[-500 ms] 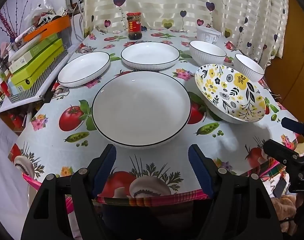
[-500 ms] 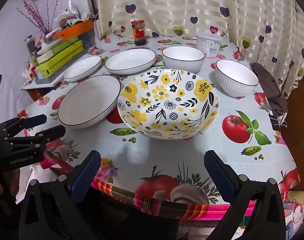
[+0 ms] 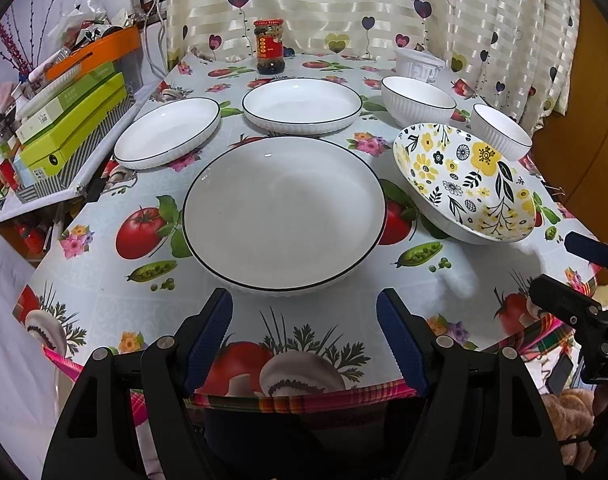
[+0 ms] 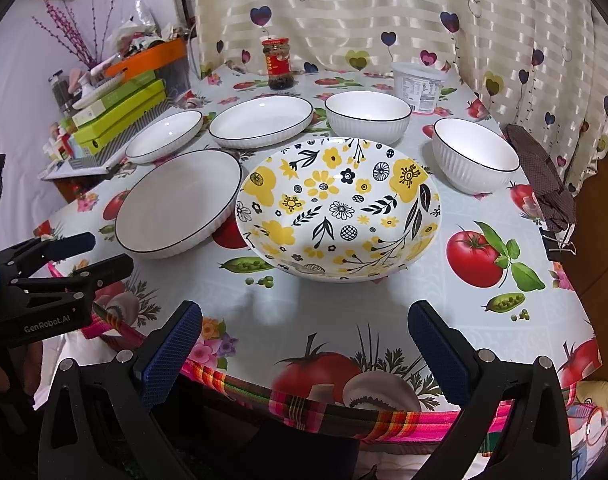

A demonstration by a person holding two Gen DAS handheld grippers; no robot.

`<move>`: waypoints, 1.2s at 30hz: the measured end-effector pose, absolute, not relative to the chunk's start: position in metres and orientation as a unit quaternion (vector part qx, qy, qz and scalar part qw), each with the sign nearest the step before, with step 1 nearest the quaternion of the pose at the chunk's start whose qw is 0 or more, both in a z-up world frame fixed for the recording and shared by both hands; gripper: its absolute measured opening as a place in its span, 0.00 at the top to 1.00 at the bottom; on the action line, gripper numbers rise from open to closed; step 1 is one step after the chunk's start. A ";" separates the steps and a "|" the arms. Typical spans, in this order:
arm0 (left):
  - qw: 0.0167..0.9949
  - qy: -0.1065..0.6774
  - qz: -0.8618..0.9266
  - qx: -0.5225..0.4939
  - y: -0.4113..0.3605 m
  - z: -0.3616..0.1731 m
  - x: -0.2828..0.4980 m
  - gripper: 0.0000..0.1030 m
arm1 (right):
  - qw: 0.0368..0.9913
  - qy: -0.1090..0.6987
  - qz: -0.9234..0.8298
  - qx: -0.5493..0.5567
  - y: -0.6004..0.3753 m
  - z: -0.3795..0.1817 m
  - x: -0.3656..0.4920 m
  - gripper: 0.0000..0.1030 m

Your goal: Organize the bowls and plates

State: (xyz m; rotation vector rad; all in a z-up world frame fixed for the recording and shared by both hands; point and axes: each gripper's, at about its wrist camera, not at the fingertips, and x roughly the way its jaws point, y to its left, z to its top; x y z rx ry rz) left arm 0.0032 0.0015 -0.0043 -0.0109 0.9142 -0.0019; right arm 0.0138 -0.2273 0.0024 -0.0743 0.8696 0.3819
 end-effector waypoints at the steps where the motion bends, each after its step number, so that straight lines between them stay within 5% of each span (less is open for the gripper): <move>1: 0.897 0.442 -0.001 -0.005 0.001 -0.005 0.003 0.27 | 0.888 0.419 0.184 -0.036 -0.227 0.003 0.014 0.00; 36: 0.883 0.469 -0.008 -0.029 0.007 -0.010 0.005 0.27 | 0.886 0.428 0.178 -0.024 -0.230 0.003 0.017 0.00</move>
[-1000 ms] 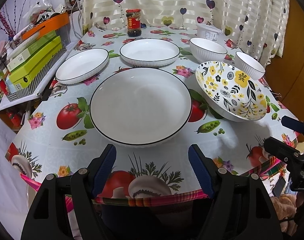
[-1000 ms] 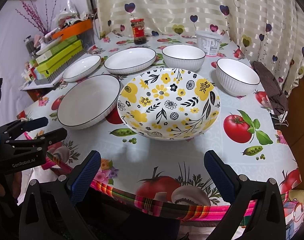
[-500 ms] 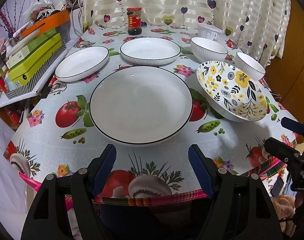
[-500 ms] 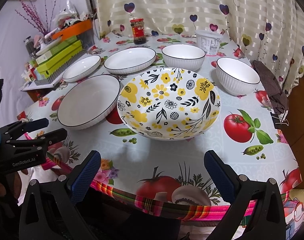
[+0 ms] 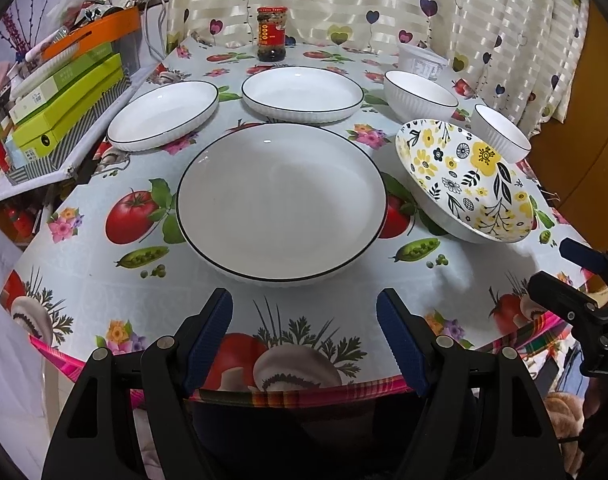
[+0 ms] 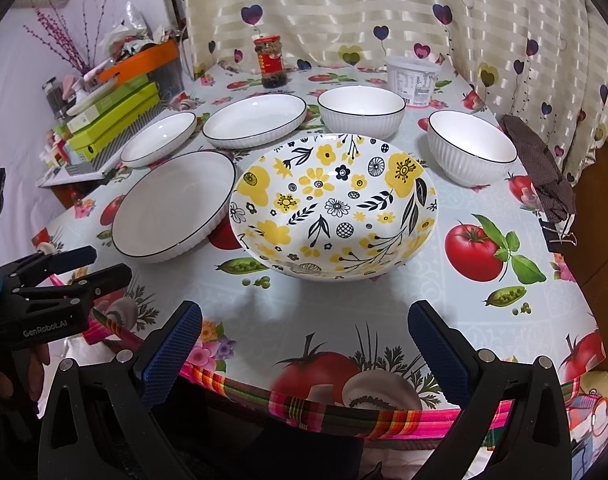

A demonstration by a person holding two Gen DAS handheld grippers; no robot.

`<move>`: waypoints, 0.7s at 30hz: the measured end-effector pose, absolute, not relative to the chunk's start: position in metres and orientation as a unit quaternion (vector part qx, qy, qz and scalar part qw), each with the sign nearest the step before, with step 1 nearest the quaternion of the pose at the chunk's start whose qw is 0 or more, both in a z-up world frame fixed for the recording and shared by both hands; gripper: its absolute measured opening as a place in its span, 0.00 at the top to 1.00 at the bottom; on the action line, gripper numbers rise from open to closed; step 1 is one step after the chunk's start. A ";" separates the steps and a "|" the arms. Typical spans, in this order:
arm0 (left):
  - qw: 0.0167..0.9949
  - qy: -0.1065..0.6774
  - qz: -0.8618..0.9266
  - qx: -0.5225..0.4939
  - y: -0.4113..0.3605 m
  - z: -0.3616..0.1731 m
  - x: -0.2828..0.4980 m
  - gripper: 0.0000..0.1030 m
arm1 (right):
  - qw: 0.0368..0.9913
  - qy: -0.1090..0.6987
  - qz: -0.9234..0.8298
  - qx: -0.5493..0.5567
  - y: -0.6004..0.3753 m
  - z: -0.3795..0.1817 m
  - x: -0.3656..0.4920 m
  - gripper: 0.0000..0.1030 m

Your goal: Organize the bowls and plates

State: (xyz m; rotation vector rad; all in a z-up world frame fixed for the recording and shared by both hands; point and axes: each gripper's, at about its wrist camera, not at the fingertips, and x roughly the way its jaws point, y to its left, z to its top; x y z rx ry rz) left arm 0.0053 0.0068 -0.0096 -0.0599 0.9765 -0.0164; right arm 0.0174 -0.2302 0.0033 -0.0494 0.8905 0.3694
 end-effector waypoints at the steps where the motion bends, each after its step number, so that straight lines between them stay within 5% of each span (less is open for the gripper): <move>1: 0.883 0.469 -0.008 -0.025 0.006 -0.010 0.005 0.27 | 0.885 0.431 0.176 -0.022 -0.230 0.003 0.017 0.00; 21: 0.884 0.464 -0.025 -0.049 0.009 -0.008 0.007 0.27 | 0.882 0.438 0.172 -0.018 -0.229 0.001 0.021 0.00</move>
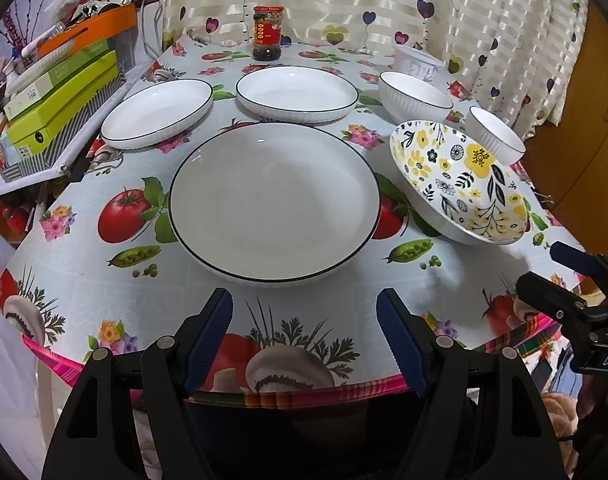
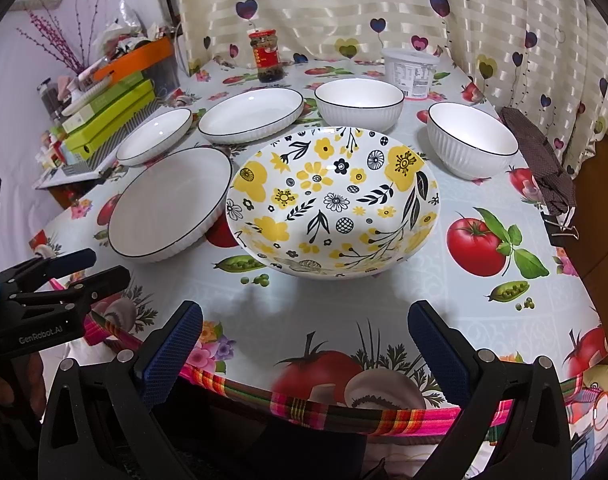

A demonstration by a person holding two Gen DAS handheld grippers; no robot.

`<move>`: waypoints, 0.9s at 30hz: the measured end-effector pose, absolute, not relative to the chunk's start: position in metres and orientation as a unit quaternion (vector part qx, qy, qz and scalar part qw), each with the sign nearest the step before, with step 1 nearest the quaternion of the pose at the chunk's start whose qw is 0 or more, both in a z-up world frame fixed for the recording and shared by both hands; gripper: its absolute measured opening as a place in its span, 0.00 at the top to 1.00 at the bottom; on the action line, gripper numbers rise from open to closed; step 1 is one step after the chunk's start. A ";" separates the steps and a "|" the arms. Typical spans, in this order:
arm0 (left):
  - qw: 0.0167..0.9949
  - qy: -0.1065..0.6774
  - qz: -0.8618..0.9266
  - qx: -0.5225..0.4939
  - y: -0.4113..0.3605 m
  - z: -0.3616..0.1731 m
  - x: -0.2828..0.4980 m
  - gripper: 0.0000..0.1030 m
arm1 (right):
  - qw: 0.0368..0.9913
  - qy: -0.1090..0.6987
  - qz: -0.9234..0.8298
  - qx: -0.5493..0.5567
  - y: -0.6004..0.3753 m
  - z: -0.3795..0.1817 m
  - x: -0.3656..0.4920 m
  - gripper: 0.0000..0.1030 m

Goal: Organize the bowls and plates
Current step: 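Move both tools forward toward the white black-rimmed plates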

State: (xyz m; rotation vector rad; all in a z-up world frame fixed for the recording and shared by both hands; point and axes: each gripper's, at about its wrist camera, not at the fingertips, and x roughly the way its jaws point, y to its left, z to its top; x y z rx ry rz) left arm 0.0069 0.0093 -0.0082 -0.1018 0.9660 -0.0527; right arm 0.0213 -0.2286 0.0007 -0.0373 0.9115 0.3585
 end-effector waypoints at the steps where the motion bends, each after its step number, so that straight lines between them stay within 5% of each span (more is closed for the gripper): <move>1: 0.885 0.463 -0.025 -0.048 0.009 -0.007 0.007 0.27 | 0.882 0.437 0.173 -0.018 -0.227 0.001 0.022 0.00; 27: 0.892 0.444 0.003 -0.082 0.057 0.009 0.028 0.27 | 0.881 0.404 0.241 -0.058 -0.163 0.038 0.056 0.01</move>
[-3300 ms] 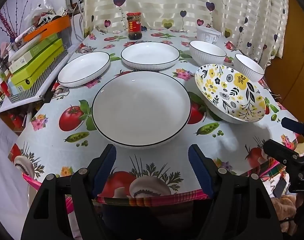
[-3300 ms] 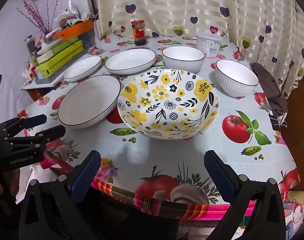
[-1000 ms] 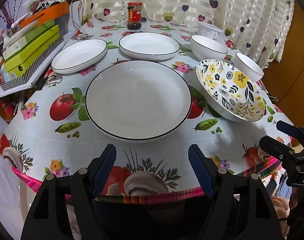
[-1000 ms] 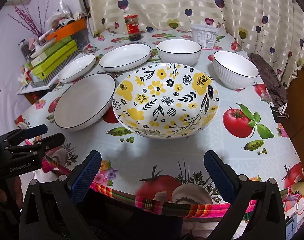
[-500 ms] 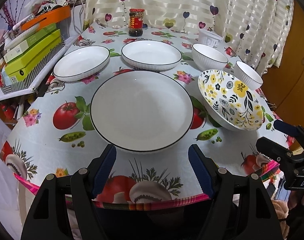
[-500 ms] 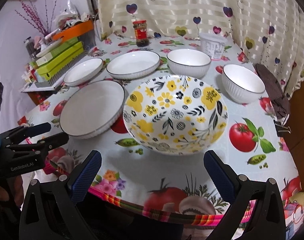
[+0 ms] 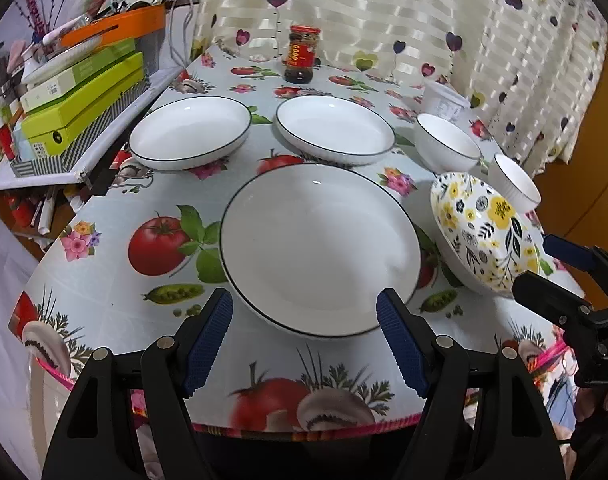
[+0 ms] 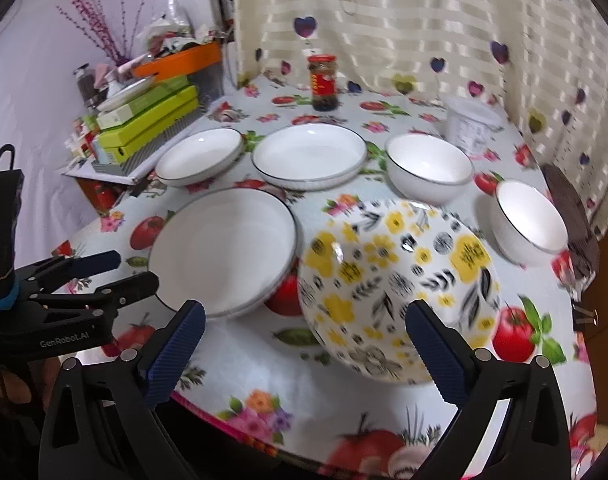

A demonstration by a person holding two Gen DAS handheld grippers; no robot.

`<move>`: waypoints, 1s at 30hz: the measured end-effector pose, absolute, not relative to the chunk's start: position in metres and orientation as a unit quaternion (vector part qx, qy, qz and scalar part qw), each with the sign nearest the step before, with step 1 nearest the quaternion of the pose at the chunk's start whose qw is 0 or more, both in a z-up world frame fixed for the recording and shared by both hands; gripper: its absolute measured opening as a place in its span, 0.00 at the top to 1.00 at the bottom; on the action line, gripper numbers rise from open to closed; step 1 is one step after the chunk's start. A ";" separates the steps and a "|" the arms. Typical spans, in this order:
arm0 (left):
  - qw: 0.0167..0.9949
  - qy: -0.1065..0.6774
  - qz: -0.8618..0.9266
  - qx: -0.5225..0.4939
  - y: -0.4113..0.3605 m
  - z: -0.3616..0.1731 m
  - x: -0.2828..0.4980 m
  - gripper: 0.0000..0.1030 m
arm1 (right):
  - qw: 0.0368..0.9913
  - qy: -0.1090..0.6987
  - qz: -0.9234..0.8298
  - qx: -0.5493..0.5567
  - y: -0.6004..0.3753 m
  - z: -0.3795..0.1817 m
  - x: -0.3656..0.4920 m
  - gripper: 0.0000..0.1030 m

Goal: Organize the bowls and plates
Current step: 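Move both tools forward toward the white black-rimmed plates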

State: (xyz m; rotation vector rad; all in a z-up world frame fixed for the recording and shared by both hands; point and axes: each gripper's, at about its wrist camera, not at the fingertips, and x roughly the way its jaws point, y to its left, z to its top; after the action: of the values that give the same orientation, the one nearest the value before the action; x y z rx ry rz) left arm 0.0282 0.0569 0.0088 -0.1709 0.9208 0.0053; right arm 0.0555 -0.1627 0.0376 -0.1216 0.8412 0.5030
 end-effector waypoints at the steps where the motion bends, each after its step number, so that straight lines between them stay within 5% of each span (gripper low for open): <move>1: 0.892 0.443 0.005 -0.085 0.059 0.009 0.029 0.27 | 0.879 0.403 0.248 -0.058 -0.158 0.039 0.058 0.01; 10: 0.894 0.436 0.036 -0.099 0.092 0.011 0.043 0.27 | 0.865 0.414 0.281 -0.051 -0.126 0.042 0.083 0.18; 30: 0.893 0.418 0.112 -0.122 0.186 0.012 0.105 0.27 | 0.836 0.434 0.333 -0.042 -0.033 0.042 0.165 0.19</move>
State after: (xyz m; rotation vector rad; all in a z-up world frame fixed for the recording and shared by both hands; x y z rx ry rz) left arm 0.1047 0.1855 0.0117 -0.2529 0.8670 0.2325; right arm 0.1646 -0.0328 0.0425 -0.0891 0.9195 0.7046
